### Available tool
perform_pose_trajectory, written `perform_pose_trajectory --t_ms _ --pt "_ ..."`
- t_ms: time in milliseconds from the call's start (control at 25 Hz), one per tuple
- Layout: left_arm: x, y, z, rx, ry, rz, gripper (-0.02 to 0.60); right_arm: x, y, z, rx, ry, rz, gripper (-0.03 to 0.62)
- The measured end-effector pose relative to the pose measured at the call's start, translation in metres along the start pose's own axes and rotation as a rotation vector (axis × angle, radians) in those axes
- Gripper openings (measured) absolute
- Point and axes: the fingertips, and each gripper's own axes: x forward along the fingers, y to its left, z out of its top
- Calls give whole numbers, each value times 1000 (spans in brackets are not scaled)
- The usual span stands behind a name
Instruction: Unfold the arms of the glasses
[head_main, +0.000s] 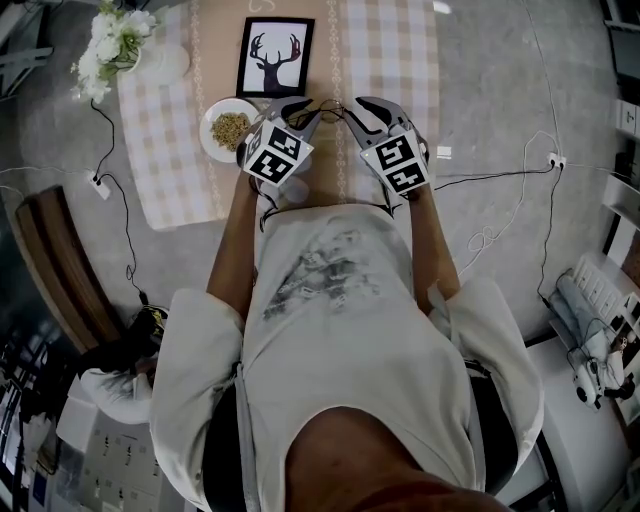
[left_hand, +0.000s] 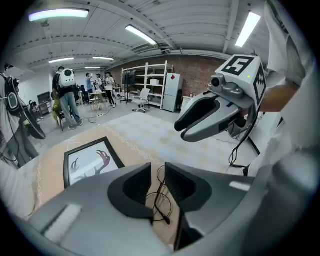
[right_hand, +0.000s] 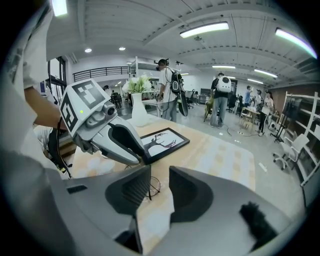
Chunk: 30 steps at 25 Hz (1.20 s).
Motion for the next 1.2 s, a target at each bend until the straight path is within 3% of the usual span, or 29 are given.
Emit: perform_pose_trajectory --t_ms 400,880,1200 --pt "25 -8 -14 78 103 -69 94 6 0 -10 8 28 15 121" --pt "43 -12 -30 124 205 -113 86 14 -1 -21 -18 69 35 133" --pt "51 -15 -35 127 231 -142 83 16 -5 -28 -9 85 41 133"
